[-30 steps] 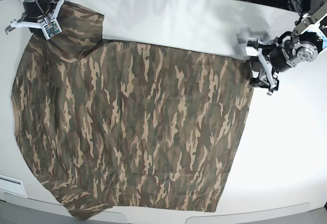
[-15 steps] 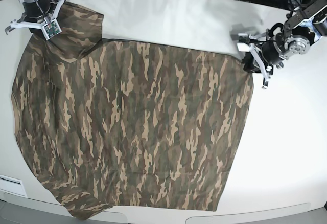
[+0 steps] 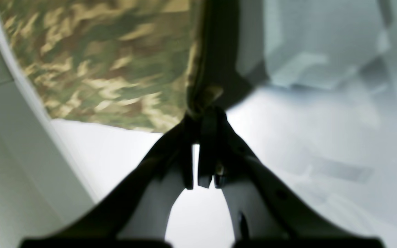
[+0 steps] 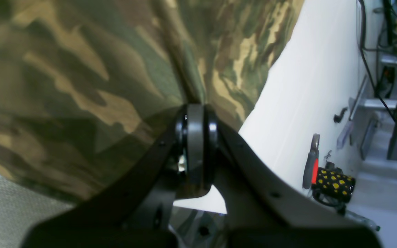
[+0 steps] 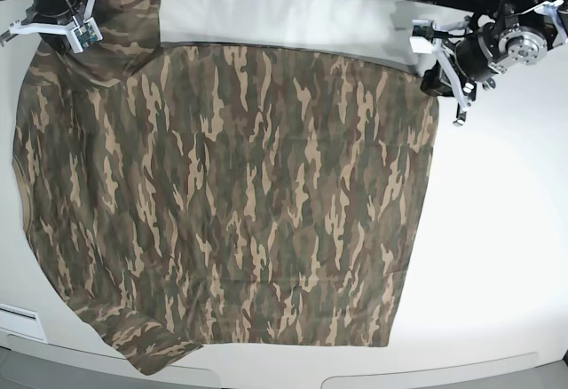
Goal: Fold the T-shirt properly
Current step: 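Lift the grasped edge with both grippers and pull it over the shirt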
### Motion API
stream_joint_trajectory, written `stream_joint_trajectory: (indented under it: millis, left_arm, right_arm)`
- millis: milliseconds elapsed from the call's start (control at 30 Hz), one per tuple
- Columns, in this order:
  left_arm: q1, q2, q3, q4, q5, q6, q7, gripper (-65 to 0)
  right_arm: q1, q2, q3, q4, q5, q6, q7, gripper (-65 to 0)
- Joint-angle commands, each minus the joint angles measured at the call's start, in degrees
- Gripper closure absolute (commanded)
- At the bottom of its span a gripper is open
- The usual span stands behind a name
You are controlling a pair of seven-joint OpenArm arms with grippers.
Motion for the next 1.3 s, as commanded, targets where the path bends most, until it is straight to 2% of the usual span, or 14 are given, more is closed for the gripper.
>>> stream_joint_trajectory:
  millis: [0, 100, 300, 400, 533, 633, 733, 833, 900, 1000, 1100, 1167, 1267]
  left_arm:
    - [0.2, -1.5, -0.4, 1.4, 0.5, 1.0, 0.5, 0.0]
    - [2.3, -2.2, -0.4, 3.2, 0.5, 1.2, 0.7, 0.0]
    - [8.1, -2.9, -0.4, 6.0, 3.5, 2.1, 4.3, 0.0]
    - [11.1, -2.9, -0.4, 7.1, 6.0, 4.3, 7.0, 0.0]
    - [15.0, -2.9, -0.4, 8.6, 9.0, 4.6, 10.7, 0.0]
    - [18.1, -2.9, -0.4, 9.4, 12.0, 7.0, 12.3, 0.0]
    - [19.5, -2.9, -0.4, 9.6, 16.3, 9.7, 12.5, 0.0]
    - [18.3, -2.8, -0.8, 9.6, 19.1, 12.5, 12.4, 0.0]
    - [16.4, -2.7, -1.5, 9.5, 18.4, 12.9, 11.8, 0.0]
    - [12.0, -2.3, -3.3, 8.3, 13.3, 12.9, 6.3, 0.0]
    - [7.3, -0.2, -5.8, 7.1, 9.4, 12.2, 3.1, 0.0]
    - [4.9, 0.9, -7.4, 6.8, 6.7, 12.0, 3.3, 0.0]
    - [2.7, 1.7, -9.5, 6.1, 6.0, 12.0, 3.3, 0.0]
  right_arm:
    - [-1.3, 0.5, 0.4, 1.1, -0.4, -0.7, 0.2, 0.0]
    - [-3.5, 0.5, 0.4, 1.8, -0.3, -0.9, 0.1, 0.0]
    - [-9.1, 0.5, 0.4, 2.3, -0.5, -4.7, -0.3, 0.0]
    - [-11.0, 0.5, 0.4, 2.3, -0.6, -4.7, -1.4, 0.0]
    - [-13.4, 0.5, 0.4, 2.3, -0.7, -4.7, -1.7, 0.0]
    - [-14.4, 0.5, 0.4, 2.3, -1.2, -5.9, -2.4, 0.0]
    - [-14.4, 0.5, 0.4, 2.3, -5.2, -7.8, -2.3, 0.0]
    - [-12.7, 0.5, 0.4, 2.3, -7.2, -8.5, 0.3, 0.0]
    - [-9.9, 0.5, 0.4, 2.3, -6.4, -6.4, 1.2, 0.0]
    - [-4.4, 0.6, 0.4, 2.3, -6.1, -3.4, 3.1, 0.0]
    - [1.2, 3.3, 0.4, 2.3, -2.2, -3.3, 3.7, 0.0]
    - [4.0, 4.7, 0.5, 2.3, -2.2, -3.1, 3.7, 0.0]
    - [6.6, 6.6, 1.5, 2.3, -2.1, -3.0, 5.4, 0.0]
